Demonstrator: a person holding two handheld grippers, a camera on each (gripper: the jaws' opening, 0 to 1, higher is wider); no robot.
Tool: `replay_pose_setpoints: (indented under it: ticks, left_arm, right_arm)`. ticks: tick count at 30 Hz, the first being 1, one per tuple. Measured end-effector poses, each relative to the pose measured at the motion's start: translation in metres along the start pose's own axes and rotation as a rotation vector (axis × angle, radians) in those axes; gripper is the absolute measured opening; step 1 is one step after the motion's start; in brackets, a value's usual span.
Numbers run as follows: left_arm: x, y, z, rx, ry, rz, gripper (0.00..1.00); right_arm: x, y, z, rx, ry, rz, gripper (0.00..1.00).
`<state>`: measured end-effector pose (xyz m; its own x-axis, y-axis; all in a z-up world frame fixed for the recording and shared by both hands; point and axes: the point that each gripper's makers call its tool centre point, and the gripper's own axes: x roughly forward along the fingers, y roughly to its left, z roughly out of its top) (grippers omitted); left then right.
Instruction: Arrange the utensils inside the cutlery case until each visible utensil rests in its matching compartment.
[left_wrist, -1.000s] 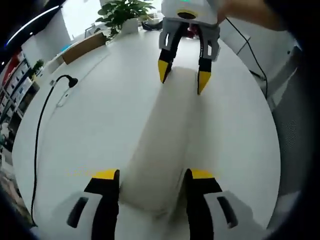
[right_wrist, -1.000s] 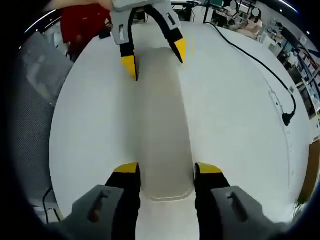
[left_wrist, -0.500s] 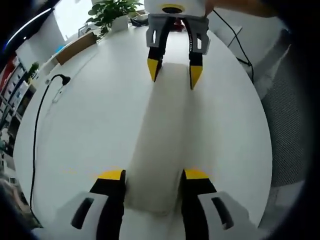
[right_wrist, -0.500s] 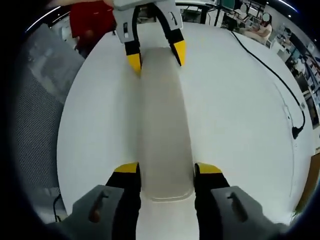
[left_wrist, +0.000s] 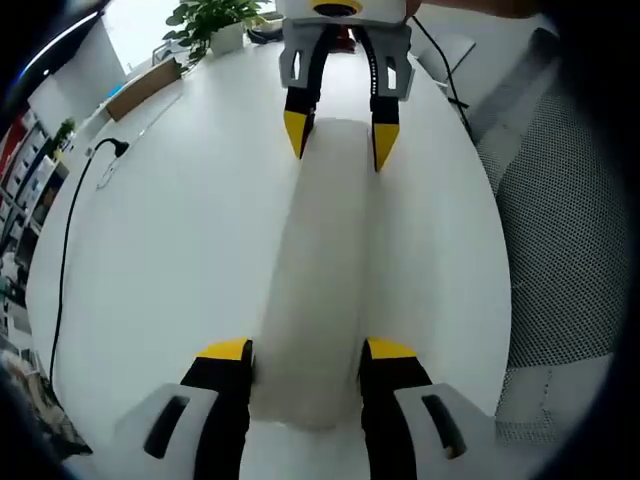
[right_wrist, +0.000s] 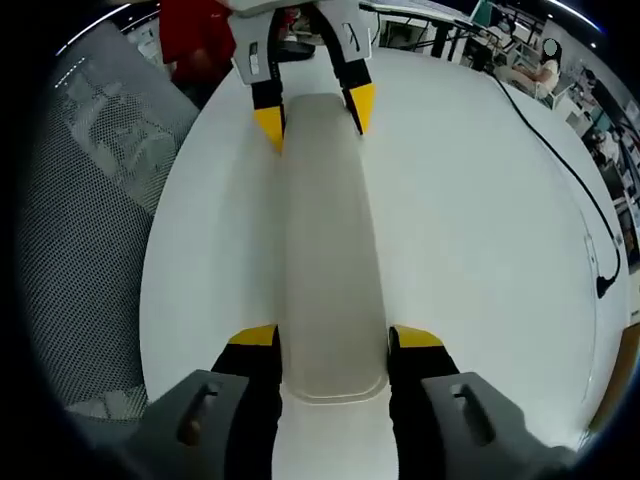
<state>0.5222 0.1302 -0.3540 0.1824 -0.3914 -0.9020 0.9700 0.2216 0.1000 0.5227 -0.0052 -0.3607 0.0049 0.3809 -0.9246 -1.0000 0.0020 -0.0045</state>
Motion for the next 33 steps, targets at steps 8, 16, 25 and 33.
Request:
replay_pose_setpoints:
  ticks: [8,16,25,33]
  left_arm:
    - [-0.007,-0.035,-0.008,-0.012,0.011,-0.003,0.44]
    - [-0.012,-0.06,-0.016,0.017,0.027,-0.025,0.44]
    - [-0.013,-0.072,-0.016,0.034,0.029,-0.035,0.43]
    - [-0.012,-0.071,-0.017,0.02,0.029,-0.044,0.45]
  right_arm:
    - [0.001,0.03,0.002,-0.026,0.003,0.014,0.41]
    - [0.002,0.06,0.005,-0.012,0.008,0.007,0.41]
    - [0.001,0.073,0.002,0.005,0.03,0.001,0.41]
    - [0.002,0.073,0.001,-0.021,0.061,0.018,0.41]
